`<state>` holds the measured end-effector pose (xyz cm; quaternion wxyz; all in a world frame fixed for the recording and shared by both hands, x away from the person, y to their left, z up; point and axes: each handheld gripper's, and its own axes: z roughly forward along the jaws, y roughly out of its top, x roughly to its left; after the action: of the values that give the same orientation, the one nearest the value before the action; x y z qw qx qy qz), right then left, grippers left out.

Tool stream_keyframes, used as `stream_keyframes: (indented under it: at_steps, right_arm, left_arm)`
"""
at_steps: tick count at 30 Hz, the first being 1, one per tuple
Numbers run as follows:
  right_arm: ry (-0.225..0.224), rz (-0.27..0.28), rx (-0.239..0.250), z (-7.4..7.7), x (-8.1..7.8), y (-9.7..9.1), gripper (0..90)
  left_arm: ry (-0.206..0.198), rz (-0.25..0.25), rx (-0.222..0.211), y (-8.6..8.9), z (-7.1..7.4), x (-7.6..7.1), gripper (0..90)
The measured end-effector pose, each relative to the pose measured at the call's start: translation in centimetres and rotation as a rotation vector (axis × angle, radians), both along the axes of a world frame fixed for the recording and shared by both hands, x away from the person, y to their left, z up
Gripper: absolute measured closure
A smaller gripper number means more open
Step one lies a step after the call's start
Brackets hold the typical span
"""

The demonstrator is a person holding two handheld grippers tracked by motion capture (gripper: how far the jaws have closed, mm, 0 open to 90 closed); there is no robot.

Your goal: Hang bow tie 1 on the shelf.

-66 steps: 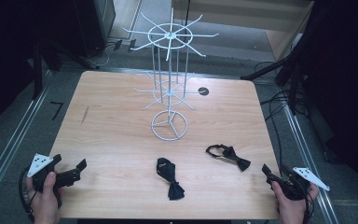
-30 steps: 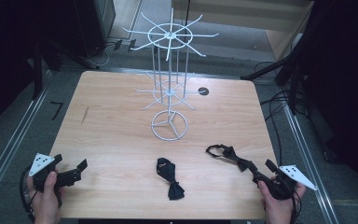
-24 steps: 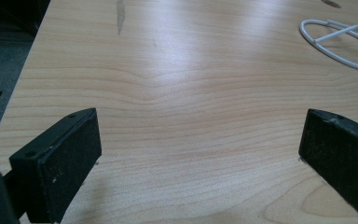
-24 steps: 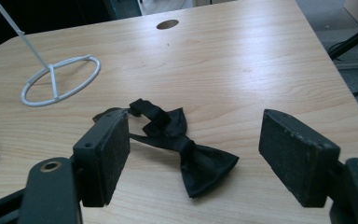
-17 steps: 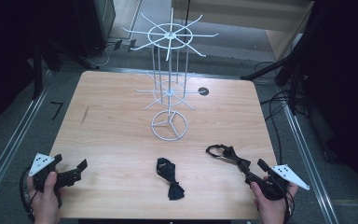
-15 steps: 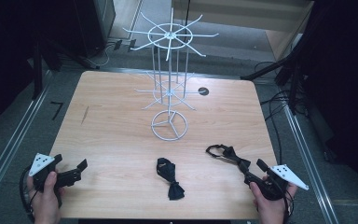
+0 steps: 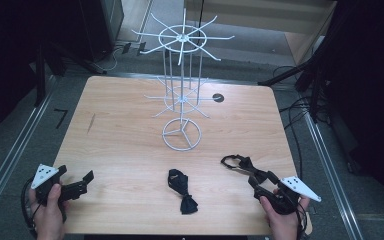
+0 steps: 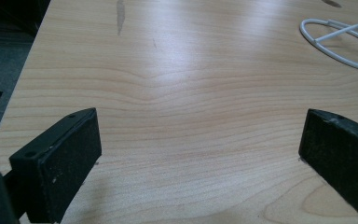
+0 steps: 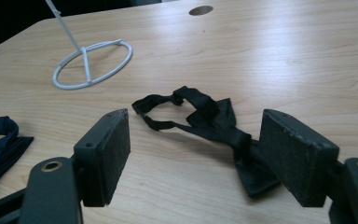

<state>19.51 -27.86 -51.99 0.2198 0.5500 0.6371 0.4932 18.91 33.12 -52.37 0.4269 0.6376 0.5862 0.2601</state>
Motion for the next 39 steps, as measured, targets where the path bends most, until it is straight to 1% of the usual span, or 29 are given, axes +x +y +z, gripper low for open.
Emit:
stream_keyframes:
  at_steps: [4, 6, 7, 8, 11, 12, 13, 16, 22, 29, 32, 37, 38, 39]
  right_arm:
    - [-0.002, 0.026, -0.017, -0.1, 0.1, 0.9, 25.4]
    - [0.002, 0.028, -0.012, -0.1, 0.0, 1.1, 25.4]
    - [0.006, 0.038, 0.008, -0.1, 0.0, 1.4, 25.4]
    - [0.005, 0.043, 0.016, -0.1, 0.0, 1.6, 25.4]
    - [0.009, 0.05, 0.015, -0.1, 0.0, 2.1, 25.4]
    - [0.008, 0.062, 0.013, -0.1, 0.0, 2.6, 25.4]
    - [0.008, 0.062, 0.013, -0.1, 0.0, 2.6, 25.4]
    - [0.009, 0.083, 0.0, -0.2, 0.0, 3.5, 25.4]
    - [0.008, 0.1, -0.005, -0.2, 0.0, 4.5, 25.4]
    - [0.017, 0.116, 0.001, -0.3, -0.2, 5.4, 25.4]
    - [0.02, 0.142, 0.002, -0.3, -0.2, 6.2, 27.8]
    - [0.023, 0.166, -0.001, -0.4, -0.2, 6.9, 29.2]
    - [0.024, 0.186, 0.0, -0.4, -0.3, 7.4, 33.3]
    - [0.024, 0.186, 0.0, -0.4, -0.3, 7.4, 33.3]
  left_arm:
    - [0.0, 0.0, 0.0, 0.0, 0.0, 0.0, 0.0]
    - [0.0, 0.0, 0.0, 0.0, 0.0, 0.0, 0.0]
    - [0.0, -0.001, 0.0, 0.0, 0.0, 0.0, 0.0]
    - [0.0, -0.001, 0.0, 0.0, 0.0, 0.0, 0.0]
    - [0.0, 0.0, 0.0, 0.0, 0.0, 0.0, 0.0]
    - [0.0, 0.0, 0.0, 0.0, 0.0, 0.0, 0.0]
    - [0.0, 0.0, 0.0, 0.0, 0.0, 0.0, 0.0]
    - [0.0, -0.001, 0.001, 0.0, 0.0, 0.0, 0.0]
    - [-0.001, -0.001, 0.0, 0.0, 0.0, 0.0, 0.0]
    - [-0.001, -0.002, -0.001, 0.0, 0.0, 0.0, 0.0]
    - [-0.001, -0.002, -0.001, 0.0, 0.0, 0.0, 0.0]
    - [-0.001, -0.003, -0.003, 0.1, 0.0, 0.0, 0.0]
    - [-0.001, -0.003, -0.002, 0.1, 0.0, 0.0, 0.0]
    - [-0.001, -0.003, -0.002, 0.1, 0.0, 0.0, 0.0]
